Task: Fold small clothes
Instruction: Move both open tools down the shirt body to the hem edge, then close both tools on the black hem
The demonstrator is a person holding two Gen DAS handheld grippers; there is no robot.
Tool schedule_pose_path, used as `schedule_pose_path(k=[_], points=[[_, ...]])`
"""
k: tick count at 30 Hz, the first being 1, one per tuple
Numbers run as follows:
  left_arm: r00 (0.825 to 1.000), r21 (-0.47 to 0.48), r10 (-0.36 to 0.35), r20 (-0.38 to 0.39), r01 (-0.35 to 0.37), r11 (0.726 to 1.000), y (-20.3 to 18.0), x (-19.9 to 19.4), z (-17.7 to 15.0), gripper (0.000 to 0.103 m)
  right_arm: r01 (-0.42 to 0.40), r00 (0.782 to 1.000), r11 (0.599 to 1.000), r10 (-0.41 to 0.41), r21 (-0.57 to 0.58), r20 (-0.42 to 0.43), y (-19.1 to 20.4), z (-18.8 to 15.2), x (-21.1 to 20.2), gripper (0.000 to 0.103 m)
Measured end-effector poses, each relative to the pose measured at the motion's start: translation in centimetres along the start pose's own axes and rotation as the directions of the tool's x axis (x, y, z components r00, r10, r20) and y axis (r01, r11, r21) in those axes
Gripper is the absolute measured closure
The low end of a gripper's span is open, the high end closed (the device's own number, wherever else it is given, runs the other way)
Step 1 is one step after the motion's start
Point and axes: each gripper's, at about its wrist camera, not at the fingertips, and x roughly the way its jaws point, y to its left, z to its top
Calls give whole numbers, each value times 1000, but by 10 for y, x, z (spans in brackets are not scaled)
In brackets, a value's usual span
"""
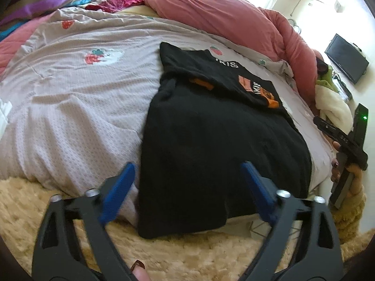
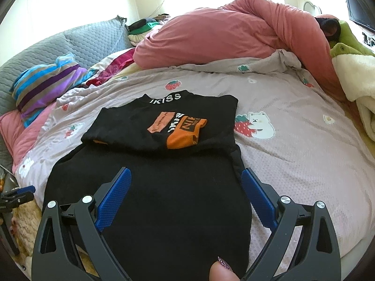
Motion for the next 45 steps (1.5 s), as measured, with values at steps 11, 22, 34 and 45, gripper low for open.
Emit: schedule_pose_path(k=[11, 22, 34, 45], points=[[997, -43, 23, -79, -27, 999, 12, 17, -8, 37, -10, 1000, 1000, 10, -9, -25, -2, -14, -1, 9], [991, -81, 32, -129, -43, 996, 26, 33, -14, 37, 2, 991, 999, -7, -37, -132, -10, -48, -1, 9], [992, -80, 17, -129, -27, 996, 25, 34, -19, 58, -47, 964, 999, 44, -7, -264, -33, -86, -14, 12], [991, -76, 20, -130, -30, 997, 25, 36, -18, 58, -76, 922, 997, 64, -14, -383, -36, -121, -13, 43]])
